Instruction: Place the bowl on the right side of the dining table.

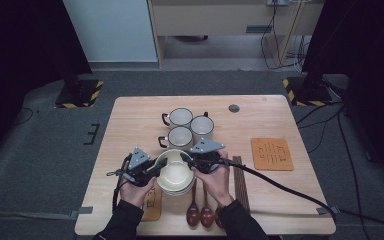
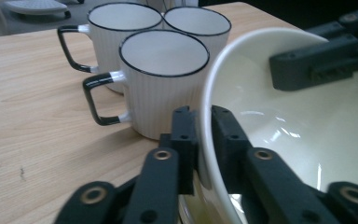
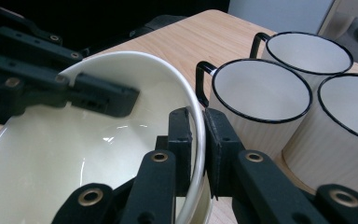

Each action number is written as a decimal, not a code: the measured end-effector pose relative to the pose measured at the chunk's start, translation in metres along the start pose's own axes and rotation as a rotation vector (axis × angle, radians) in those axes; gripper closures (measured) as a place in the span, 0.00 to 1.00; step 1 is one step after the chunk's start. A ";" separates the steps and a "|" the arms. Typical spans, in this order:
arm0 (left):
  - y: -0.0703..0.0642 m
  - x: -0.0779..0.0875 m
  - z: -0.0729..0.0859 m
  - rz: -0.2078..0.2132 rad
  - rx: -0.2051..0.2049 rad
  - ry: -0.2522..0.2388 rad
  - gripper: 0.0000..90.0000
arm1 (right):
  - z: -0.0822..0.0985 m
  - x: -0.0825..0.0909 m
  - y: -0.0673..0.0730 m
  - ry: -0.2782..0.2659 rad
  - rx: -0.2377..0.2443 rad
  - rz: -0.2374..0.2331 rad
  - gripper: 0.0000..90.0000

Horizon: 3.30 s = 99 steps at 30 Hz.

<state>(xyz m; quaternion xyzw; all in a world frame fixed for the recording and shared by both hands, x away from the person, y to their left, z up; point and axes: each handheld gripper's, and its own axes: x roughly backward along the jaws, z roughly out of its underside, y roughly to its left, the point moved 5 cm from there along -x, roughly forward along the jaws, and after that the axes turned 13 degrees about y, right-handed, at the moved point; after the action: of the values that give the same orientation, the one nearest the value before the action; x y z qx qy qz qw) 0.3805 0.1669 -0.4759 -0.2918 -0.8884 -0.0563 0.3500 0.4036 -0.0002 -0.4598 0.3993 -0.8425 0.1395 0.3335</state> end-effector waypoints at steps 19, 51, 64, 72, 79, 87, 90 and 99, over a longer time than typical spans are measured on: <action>-0.011 0.012 -0.009 -0.064 -0.070 -0.078 0.91 | 0.001 0.009 0.000 0.039 -0.034 -0.007 0.79; -0.022 0.018 -0.014 -0.011 -0.085 -0.175 0.58 | 0.004 0.001 -0.004 0.120 -0.147 0.015 0.91; -0.008 0.035 -0.020 0.019 0.015 -0.300 0.38 | 0.003 0.003 -0.007 0.123 -0.146 0.013 0.91; 0.010 0.050 -0.021 -0.014 0.073 -0.362 0.36 | 0.000 0.007 -0.009 0.113 -0.136 0.011 0.91; 0.026 0.051 -0.016 -0.048 0.107 -0.346 0.36 | -0.005 0.015 -0.010 0.085 -0.130 0.001 0.91; 0.040 0.044 -0.007 -0.087 0.129 -0.296 0.36 | -0.012 0.028 -0.014 0.049 -0.124 0.001 0.90; 0.045 0.040 -0.003 -0.101 0.135 -0.274 0.35 | -0.014 0.033 -0.016 0.035 -0.118 0.002 0.90; 0.062 0.035 0.008 -0.145 0.154 -0.223 0.34 | -0.019 0.046 -0.021 0.006 -0.121 0.017 0.90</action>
<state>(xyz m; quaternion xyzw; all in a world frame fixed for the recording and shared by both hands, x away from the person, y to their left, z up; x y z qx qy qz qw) 0.3902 0.2373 -0.4659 -0.2038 -0.9421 0.0195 0.2656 0.4073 -0.0307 -0.4156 0.3707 -0.8518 0.0925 0.3584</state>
